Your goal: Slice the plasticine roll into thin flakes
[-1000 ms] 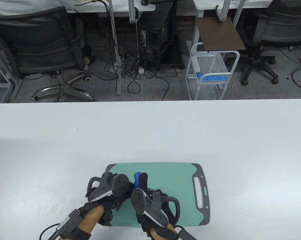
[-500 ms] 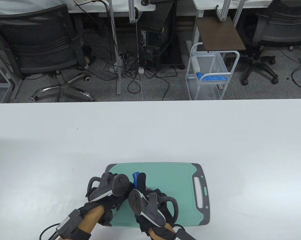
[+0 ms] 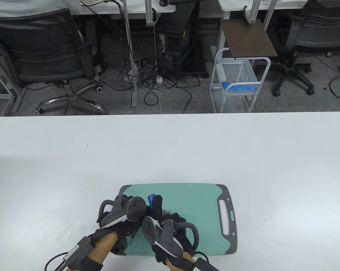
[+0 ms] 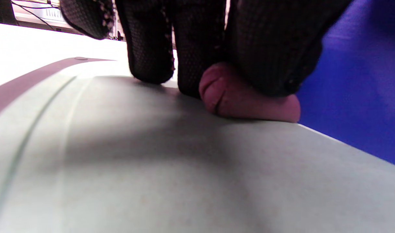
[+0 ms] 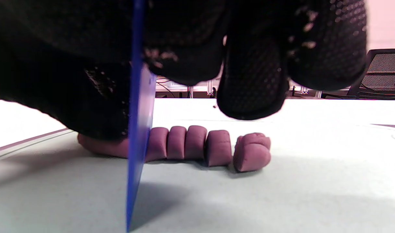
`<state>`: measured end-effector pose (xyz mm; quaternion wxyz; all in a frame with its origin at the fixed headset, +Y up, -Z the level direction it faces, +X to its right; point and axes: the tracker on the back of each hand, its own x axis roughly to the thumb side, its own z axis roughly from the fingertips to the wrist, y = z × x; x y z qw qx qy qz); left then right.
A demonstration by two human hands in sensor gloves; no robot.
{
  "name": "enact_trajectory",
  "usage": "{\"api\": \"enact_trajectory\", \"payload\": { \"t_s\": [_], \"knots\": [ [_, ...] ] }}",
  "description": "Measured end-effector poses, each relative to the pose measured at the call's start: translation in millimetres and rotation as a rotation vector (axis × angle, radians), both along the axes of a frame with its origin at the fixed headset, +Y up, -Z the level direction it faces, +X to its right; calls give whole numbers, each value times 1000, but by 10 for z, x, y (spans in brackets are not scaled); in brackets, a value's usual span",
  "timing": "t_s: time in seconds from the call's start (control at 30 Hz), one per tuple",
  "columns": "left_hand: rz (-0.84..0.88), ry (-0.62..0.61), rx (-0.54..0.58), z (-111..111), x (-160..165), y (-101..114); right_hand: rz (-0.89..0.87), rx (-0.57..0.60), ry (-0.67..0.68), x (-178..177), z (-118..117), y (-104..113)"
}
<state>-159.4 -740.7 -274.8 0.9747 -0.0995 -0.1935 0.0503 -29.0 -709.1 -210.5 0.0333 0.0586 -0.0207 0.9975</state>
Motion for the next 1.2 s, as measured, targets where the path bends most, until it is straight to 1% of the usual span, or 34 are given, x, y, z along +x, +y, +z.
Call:
{"api": "enact_trajectory", "payload": {
  "t_s": [0.2, 0.7, 0.77, 0.87, 0.9, 1.0, 1.2],
  "knots": [
    [1, 2, 0, 6, 2, -3, -18, -5, -15, -4, -80, -7],
    [-22, -13, -14, 11, 10, 2, -40, -25, -22, 37, -92, -36],
    [-17, -17, -36, 9, 2, 13, -41, -31, -26, 47, -92, -43],
    [-26, -10, -110, 2, -17, 21, -36, -37, -26, 53, -85, -45],
    [-25, -8, -112, 2, -19, 22, -36, -38, -26, 54, -84, -46],
    [-40, 0, -72, 10, -10, 17, -33, -37, -20, 55, -73, -52],
    [-41, 7, -32, 22, -5, 19, -27, -19, -11, 43, -41, -56]
  ]
}}
